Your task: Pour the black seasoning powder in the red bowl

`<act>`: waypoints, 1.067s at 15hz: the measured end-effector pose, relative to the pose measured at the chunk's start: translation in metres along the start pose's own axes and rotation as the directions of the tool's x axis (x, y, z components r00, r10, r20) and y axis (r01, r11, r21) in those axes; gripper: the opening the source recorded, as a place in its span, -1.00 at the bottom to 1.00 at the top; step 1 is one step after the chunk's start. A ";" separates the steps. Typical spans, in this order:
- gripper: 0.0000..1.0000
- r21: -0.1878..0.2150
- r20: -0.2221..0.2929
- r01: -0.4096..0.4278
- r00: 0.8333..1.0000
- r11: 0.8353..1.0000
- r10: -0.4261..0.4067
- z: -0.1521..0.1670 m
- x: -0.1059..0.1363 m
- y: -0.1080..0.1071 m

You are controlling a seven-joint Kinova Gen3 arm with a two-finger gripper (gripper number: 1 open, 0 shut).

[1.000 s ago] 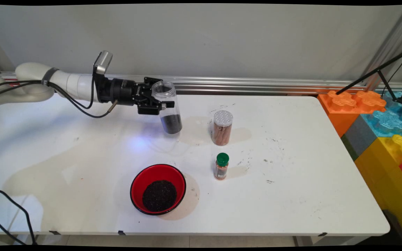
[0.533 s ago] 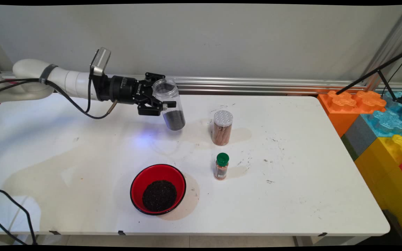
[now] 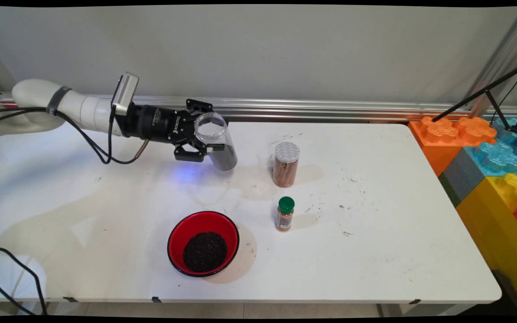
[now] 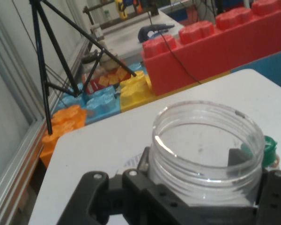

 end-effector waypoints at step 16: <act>-1.00 -0.075 -0.034 -0.395 0.918 0.915 0.394 0.000 -0.002 0.033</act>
